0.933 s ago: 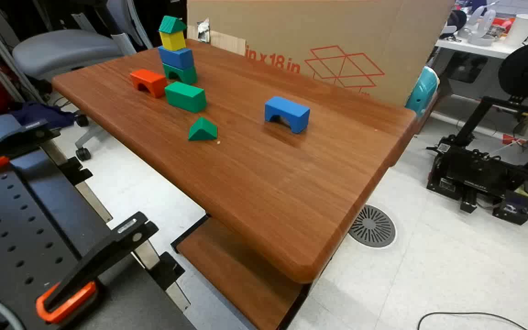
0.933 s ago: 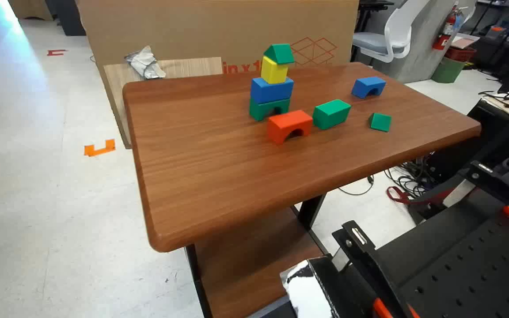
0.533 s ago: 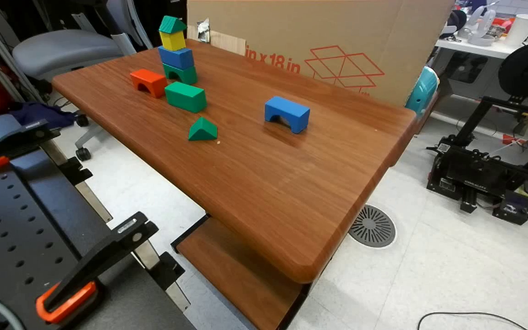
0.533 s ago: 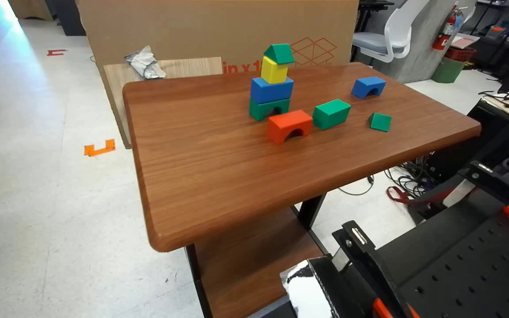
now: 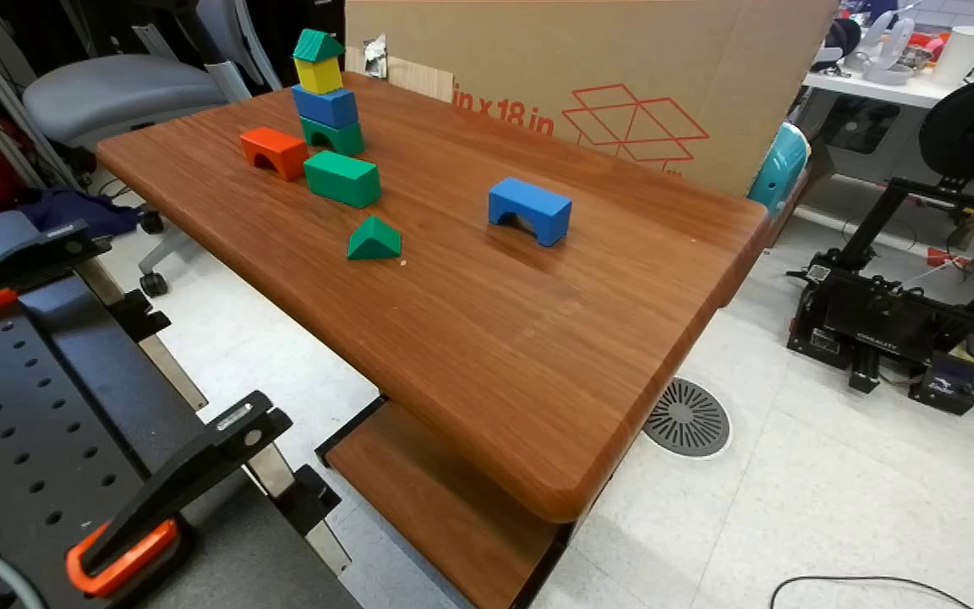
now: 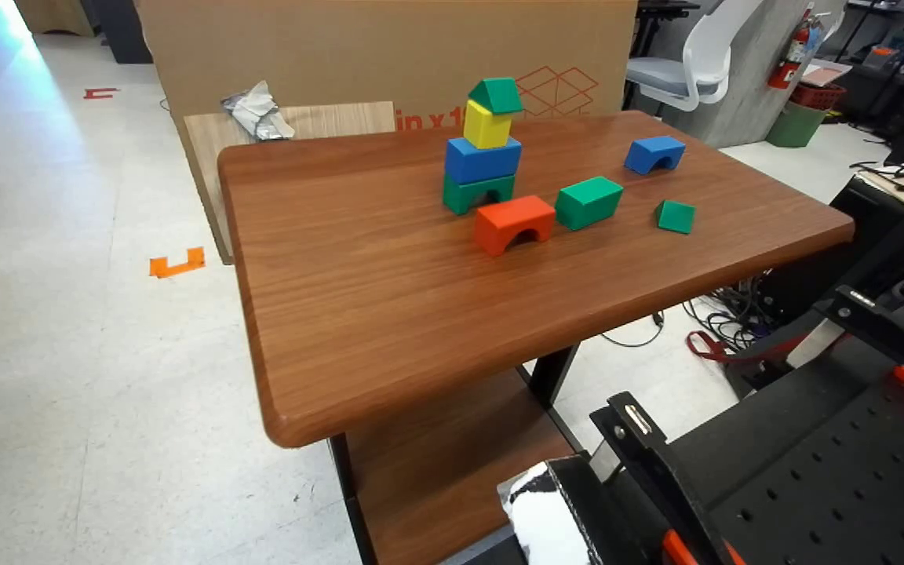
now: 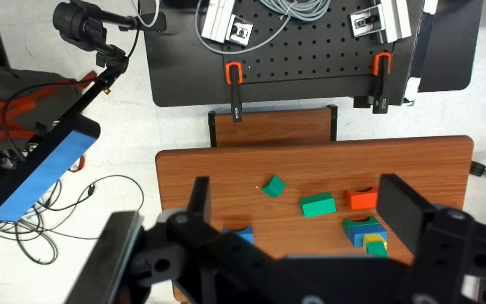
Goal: Pick up the green rectangular block and place it on top of the blue block on the right
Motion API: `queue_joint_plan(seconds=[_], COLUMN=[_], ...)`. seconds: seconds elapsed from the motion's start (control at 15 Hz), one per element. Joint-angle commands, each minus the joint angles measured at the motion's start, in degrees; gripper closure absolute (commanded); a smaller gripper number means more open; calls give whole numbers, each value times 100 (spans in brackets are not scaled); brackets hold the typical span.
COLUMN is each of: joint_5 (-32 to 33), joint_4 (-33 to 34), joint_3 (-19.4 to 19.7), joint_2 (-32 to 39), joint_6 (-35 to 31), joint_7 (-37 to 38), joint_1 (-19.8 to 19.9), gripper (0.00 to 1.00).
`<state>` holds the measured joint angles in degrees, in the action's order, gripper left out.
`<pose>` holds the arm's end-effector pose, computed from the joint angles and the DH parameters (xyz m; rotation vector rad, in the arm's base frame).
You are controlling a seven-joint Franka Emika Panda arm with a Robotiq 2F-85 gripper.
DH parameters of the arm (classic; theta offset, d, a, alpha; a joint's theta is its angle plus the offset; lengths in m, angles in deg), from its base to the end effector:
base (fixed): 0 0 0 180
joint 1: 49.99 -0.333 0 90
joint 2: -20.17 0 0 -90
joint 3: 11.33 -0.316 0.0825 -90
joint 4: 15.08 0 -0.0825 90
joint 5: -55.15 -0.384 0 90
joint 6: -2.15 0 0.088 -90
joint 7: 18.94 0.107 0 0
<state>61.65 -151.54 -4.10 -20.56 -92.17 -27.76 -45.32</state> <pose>0.3224 -0.0882 0.5585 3.1154 -0.0188 -0.0510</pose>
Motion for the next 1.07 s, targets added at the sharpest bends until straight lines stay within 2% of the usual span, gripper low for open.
queue_joint_plan(seconds=[0.0,0.47,0.67,1.0], joint_5=[7,27,72,96], joint_4=[17,-154,-439,-809], joint_3=[14,-50,-157,-322], joint_2=[5,165,492,1322], joint_6=[17,-226,-817,-2159], joint_7=[11,48,115,61], joint_1=[-22,-76,-132,-207], gripper=[0,0,0,0])
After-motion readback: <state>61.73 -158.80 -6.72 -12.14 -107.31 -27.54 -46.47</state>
